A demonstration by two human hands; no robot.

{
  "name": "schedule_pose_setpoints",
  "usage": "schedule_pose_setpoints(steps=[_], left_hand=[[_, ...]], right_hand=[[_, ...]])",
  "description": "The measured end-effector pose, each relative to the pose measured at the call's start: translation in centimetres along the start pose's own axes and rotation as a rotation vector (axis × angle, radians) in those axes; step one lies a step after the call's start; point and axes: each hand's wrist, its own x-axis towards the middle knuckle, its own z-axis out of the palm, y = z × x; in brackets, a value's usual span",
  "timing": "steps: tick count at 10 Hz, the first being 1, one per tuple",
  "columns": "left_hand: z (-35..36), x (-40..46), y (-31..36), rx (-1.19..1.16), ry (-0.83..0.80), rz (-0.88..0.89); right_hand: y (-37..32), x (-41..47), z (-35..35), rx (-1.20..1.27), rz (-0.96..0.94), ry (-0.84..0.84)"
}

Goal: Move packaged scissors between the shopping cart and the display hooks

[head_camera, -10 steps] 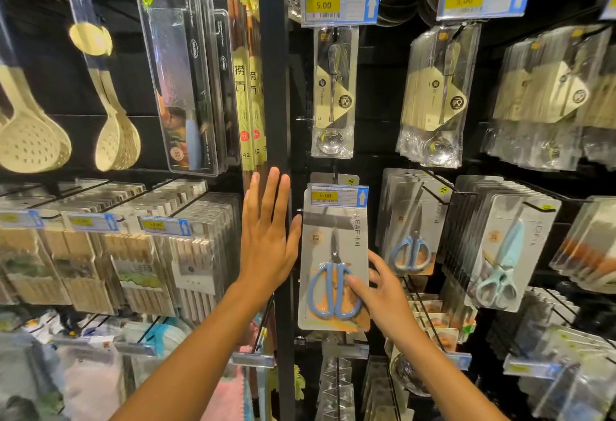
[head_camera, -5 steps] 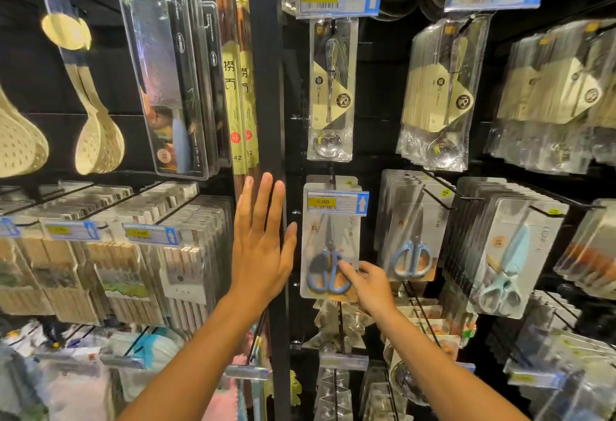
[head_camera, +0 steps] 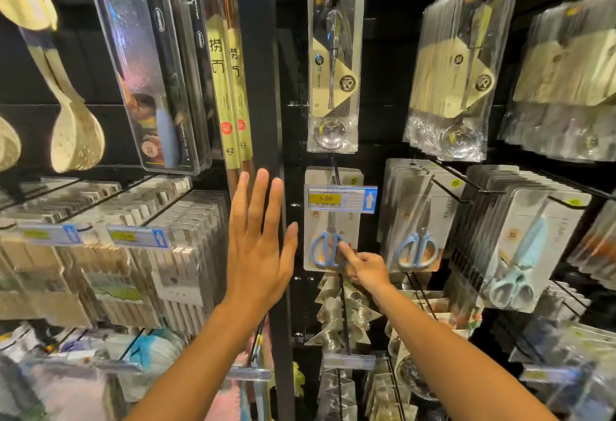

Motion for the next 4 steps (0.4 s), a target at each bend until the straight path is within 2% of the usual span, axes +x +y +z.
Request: schedule_pose_setpoints(steps=[2, 3, 4], left_hand=[[0.0, 0.1, 0.0, -0.005, 0.006, 0.01], [0.0, 0.0, 0.1, 0.001, 0.0, 0.016], [0.1, -0.1, 0.1, -0.003, 0.02, 0.014]], right_hand=[[-0.2, 0.0, -0.3, 0.041, 0.075, -0.074], [1.0, 0.0, -0.6, -0.024, 0.122, -0.105], [1.6, -1.1, -0.6, -0.151, 0.093, -0.165]])
